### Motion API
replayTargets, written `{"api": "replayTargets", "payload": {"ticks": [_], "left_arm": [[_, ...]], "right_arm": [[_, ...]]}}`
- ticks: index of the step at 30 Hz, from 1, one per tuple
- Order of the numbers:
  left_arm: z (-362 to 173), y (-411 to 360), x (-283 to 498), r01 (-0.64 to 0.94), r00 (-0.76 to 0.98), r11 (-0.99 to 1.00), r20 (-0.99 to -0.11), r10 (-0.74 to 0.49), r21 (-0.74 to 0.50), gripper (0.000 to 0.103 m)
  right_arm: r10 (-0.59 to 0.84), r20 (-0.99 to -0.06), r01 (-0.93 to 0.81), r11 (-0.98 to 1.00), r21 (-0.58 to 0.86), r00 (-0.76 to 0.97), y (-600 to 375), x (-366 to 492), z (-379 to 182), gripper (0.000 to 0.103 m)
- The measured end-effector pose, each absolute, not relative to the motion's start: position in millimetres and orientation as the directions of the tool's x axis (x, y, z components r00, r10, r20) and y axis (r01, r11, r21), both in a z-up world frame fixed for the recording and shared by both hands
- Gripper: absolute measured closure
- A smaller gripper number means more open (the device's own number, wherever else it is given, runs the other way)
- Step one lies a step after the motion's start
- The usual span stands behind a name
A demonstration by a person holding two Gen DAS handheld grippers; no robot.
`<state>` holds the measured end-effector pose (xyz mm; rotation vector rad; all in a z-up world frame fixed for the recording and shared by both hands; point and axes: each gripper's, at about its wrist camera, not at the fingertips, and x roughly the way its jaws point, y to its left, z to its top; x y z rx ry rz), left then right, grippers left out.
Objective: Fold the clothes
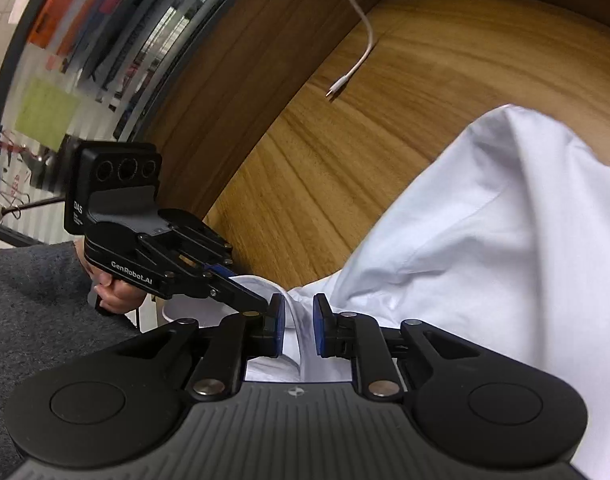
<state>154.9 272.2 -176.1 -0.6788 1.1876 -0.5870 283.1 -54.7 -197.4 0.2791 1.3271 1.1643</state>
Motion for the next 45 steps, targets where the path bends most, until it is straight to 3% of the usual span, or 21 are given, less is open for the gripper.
{"api": "replayTargets", "payload": {"ticks": [3,13,19,23,26,33,34,45], "left_arm": [[-175,272,153,0.062,0.28,0.664,-0.626,-0.728,-0.745,0.096],[-184,286,155,0.025,0.268,0.617,-0.589,-0.762,-0.787,0.088],[-179,292,151,0.032,0.264,0.584,-0.557,-0.788,-0.811,0.094],[-179,297,147,0.004,0.247,0.55,-0.532,-0.81,-0.835,0.095],[-172,291,147,0.013,0.249,0.579,-0.558,-0.792,-0.815,0.095],[-161,277,151,0.035,0.29,0.66,-0.624,-0.726,-0.751,0.091],[-162,275,153,0.031,0.295,0.667,-0.631,-0.718,-0.744,0.088],[-172,254,160,0.024,0.289,0.605,-0.574,-0.766,-0.796,0.089]], "right_arm": [[0.768,-0.601,-0.468,0.457,0.757,-0.223,-52,285,-208,0.086],[0.853,-0.411,-0.158,0.379,0.912,-0.323,-85,298,-238,0.095],[0.876,-0.371,-0.025,0.382,0.924,-0.309,-97,299,-253,0.095],[0.869,-0.408,0.036,0.434,0.9,-0.279,-98,298,-262,0.094],[0.84,-0.476,-0.043,0.482,0.875,-0.26,-90,297,-248,0.081],[0.761,-0.637,-0.335,0.574,0.747,-0.119,-87,281,-185,0.065],[0.761,-0.64,-0.35,0.575,0.739,-0.101,-89,278,-179,0.064],[0.79,-0.612,-0.242,0.588,0.771,-0.03,-90,254,-199,0.064]]}}
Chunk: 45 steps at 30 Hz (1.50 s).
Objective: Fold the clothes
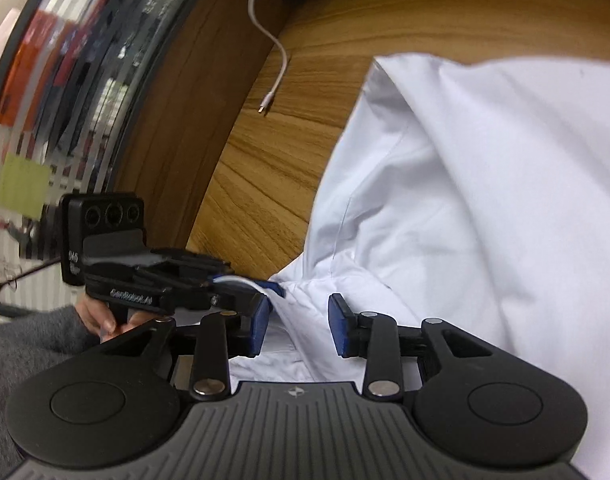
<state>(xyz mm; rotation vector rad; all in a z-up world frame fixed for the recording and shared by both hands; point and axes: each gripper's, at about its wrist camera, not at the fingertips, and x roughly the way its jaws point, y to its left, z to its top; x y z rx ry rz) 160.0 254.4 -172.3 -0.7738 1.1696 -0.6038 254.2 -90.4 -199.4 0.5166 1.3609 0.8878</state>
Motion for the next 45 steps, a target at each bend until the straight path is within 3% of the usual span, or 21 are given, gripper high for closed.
{"api": "replayTargets", "payload": {"ticks": [7,12,14,17,19,21,23,29,30,35,37,45], "left_arm": [[-179,272,154,-0.07,0.33,0.415,-0.414,-0.848,-0.907,0.097],[-186,280,158,-0.121,0.302,0.398,-0.415,-0.858,-0.909,0.098],[-189,285,158,-0.142,0.304,0.388,-0.414,-0.858,-0.91,0.098],[-188,285,160,-0.141,0.294,0.438,-0.46,-0.838,-0.888,0.097],[-181,282,162,-0.107,0.279,0.497,-0.506,-0.816,-0.861,0.095],[-169,273,164,-0.054,0.276,0.568,-0.559,-0.782,-0.821,0.092],[-156,261,167,0.004,0.281,0.654,-0.627,-0.727,-0.756,0.091],[-115,238,166,0.138,0.377,0.784,-0.7,-0.606,-0.605,0.088],[-109,235,166,0.16,0.392,0.797,-0.703,-0.593,-0.583,0.087],[-96,226,169,0.233,0.411,0.808,-0.699,-0.586,-0.54,0.079],[-95,221,172,0.251,0.403,0.808,-0.702,-0.588,-0.533,0.078],[-81,188,170,0.43,0.353,0.813,-0.755,-0.552,-0.393,0.062]], "right_arm": [[0.827,-0.563,-0.067,0.561,0.825,-0.004,-98,271,-215,0.075],[0.851,-0.522,0.052,0.525,0.85,-0.064,-95,282,-231,0.082],[0.878,-0.472,0.115,0.479,0.87,-0.08,-96,283,-239,0.091],[0.912,-0.401,0.216,0.41,0.886,-0.086,-104,282,-250,0.095],[0.902,-0.422,0.191,0.432,0.881,-0.092,-104,280,-247,0.094],[0.884,-0.459,0.137,0.467,0.873,-0.091,-102,279,-240,0.092],[0.853,-0.519,0.036,0.521,0.853,-0.052,-100,278,-224,0.082],[0.716,-0.687,-0.291,0.688,0.665,0.123,-85,257,-154,0.081],[0.705,-0.691,-0.338,0.697,0.633,0.158,-83,250,-142,0.081],[0.686,-0.673,-0.492,0.703,0.514,0.277,-86,214,-111,0.048],[0.684,-0.667,-0.5,0.705,0.503,0.295,-100,202,-116,0.042],[0.609,-0.716,-0.52,0.757,0.396,0.341,-132,169,-150,0.042]]}}
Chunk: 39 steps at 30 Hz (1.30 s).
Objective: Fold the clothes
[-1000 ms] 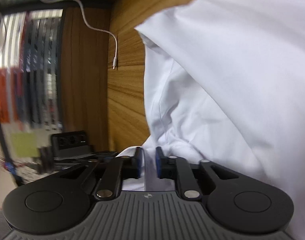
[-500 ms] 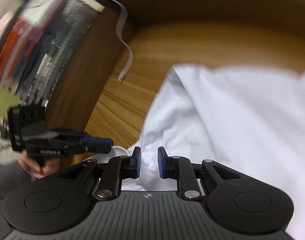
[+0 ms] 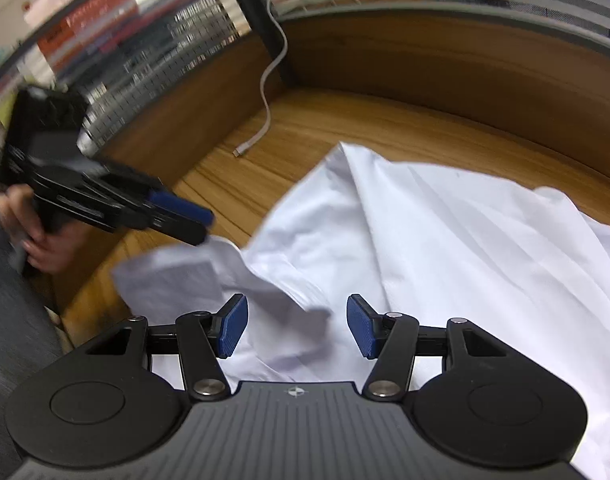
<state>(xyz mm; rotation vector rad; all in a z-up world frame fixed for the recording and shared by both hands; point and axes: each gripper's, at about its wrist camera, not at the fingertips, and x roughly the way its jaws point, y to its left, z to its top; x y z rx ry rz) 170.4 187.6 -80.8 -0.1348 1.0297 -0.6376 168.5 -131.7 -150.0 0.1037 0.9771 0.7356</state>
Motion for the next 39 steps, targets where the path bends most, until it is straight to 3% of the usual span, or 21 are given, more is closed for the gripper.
{"api": "replayTargets", "payload": {"ticks": [9,17,26,32,39], "left_arm": [[-61,166,152,0.564,0.356,0.788,-0.788,-0.503,-0.248,0.057],[-71,151,146,0.593,0.377,0.794,-0.826,-0.42,-0.133,0.057],[-87,130,144,0.679,0.408,0.734,-0.842,-0.352,0.022,0.057],[-92,112,137,0.731,0.459,0.666,-0.83,-0.316,0.151,0.057],[-97,103,139,0.773,0.464,0.598,-0.83,-0.309,0.21,0.056]], "right_arm": [[0.668,-0.665,-0.603,0.693,0.395,0.333,-117,187,-175,0.044],[0.741,-0.623,-0.57,0.633,0.523,0.251,-120,213,-183,0.065],[0.799,-0.579,-0.441,0.583,0.682,0.161,-129,225,-185,0.078],[0.812,-0.563,-0.365,0.577,0.731,0.155,-133,229,-189,0.079],[0.793,-0.574,-0.377,0.604,0.702,0.203,-135,225,-186,0.079]]}}
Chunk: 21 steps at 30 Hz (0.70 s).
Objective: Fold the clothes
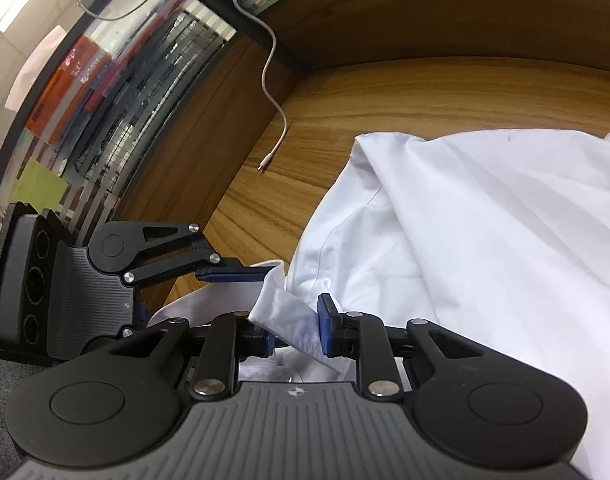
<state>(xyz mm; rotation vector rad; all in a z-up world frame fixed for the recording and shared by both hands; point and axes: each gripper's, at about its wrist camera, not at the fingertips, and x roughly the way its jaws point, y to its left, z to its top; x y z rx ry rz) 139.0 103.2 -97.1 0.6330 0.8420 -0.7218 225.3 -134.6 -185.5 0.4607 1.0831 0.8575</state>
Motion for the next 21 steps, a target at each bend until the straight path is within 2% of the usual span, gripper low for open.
{"api": "replayTargets", "payload": {"ticks": [3,6,8,11,12,13,15,16,17,19,21], "left_arm": [[-99,100,139,0.785,0.471,0.572,-0.829,-0.3,0.239,0.056],[-103,96,137,0.793,0.485,0.542,-0.826,-0.288,0.277,0.056],[-106,92,139,0.797,0.486,0.533,-0.825,-0.287,0.284,0.057],[-110,87,138,0.806,0.494,0.506,-0.82,-0.289,0.307,0.059],[-112,86,136,0.806,0.507,0.49,-0.814,-0.283,0.332,0.061],[-113,86,134,0.802,0.524,0.477,-0.806,-0.275,0.359,0.072],[-114,92,134,0.798,0.53,0.482,-0.802,-0.273,0.363,0.082],[-113,97,137,0.793,0.524,0.503,-0.805,-0.278,0.343,0.089],[-112,102,140,0.787,0.518,0.527,-0.808,-0.28,0.322,0.091],[-111,111,145,0.777,0.504,0.561,-0.816,-0.284,0.285,0.091],[-108,118,147,0.77,0.489,0.589,-0.819,-0.3,0.244,0.091]], "right_arm": [[0.8,-0.561,-0.358,0.598,0.717,0.214,-137,227,-187,0.08],[0.821,-0.528,-0.303,0.571,0.763,0.217,-140,229,-193,0.089],[0.86,-0.467,-0.215,0.505,0.836,0.206,-143,231,-202,0.099],[0.907,-0.362,-0.035,0.378,0.925,0.214,-147,231,-218,0.099],[0.915,-0.336,0.03,0.338,0.941,0.222,-149,230,-225,0.099],[0.922,-0.31,0.093,0.296,0.951,0.232,-151,230,-233,0.099],[0.927,-0.272,0.201,0.223,0.954,0.26,-156,227,-246,0.099],[0.921,-0.272,0.238,0.209,0.949,0.278,-159,224,-251,0.099],[0.917,-0.281,0.287,0.198,0.937,0.283,-162,221,-257,0.099],[0.908,-0.309,0.335,0.209,0.919,0.281,-165,215,-263,0.099],[0.88,-0.407,0.27,0.341,0.9,0.246,-164,214,-251,0.092]]}}
